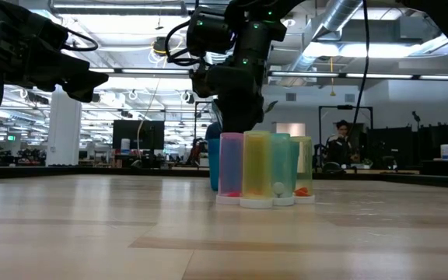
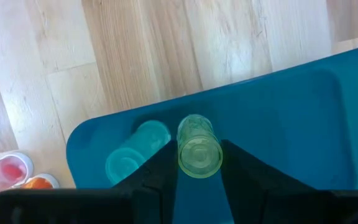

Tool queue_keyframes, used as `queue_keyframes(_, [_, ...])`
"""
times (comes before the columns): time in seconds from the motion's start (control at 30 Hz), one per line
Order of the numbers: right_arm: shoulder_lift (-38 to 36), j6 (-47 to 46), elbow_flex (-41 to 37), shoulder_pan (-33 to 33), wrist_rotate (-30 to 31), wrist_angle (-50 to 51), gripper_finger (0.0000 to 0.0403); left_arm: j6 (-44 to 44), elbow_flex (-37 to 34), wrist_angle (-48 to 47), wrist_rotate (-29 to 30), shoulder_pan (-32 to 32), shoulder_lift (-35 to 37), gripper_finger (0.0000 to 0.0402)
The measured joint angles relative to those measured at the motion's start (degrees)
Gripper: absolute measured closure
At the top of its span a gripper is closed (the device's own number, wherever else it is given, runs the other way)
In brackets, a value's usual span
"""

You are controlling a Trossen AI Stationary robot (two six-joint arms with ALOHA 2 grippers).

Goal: Pick and place pill bottles into a basket
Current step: Put the yellow pill bottle into the blue container

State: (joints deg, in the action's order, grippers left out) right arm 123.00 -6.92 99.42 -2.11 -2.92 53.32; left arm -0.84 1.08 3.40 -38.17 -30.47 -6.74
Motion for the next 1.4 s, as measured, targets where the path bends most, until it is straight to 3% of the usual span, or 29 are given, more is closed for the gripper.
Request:
queue_keyframes(0.57, [0.00,-0.09,-0.07,-0.26,0.41,-0.65,0.0299,0.00,0.00,-0.02,-0.01,0.00,0.00,0.0189])
queue_keyframes(1.0, [0.08,0.98,-0.24,-0.66,0.11,-1.09,0.0241,0.00,0.00,0.00,0.00,0.00,0.00,0.0189])
queue_keyframes(1.4, [-2.83,1.45,-0.16,-1.09,-0.03,0.53,0.0234,0.00,0.00,-0.01,-0.01,-0.01,0.00,0.0189])
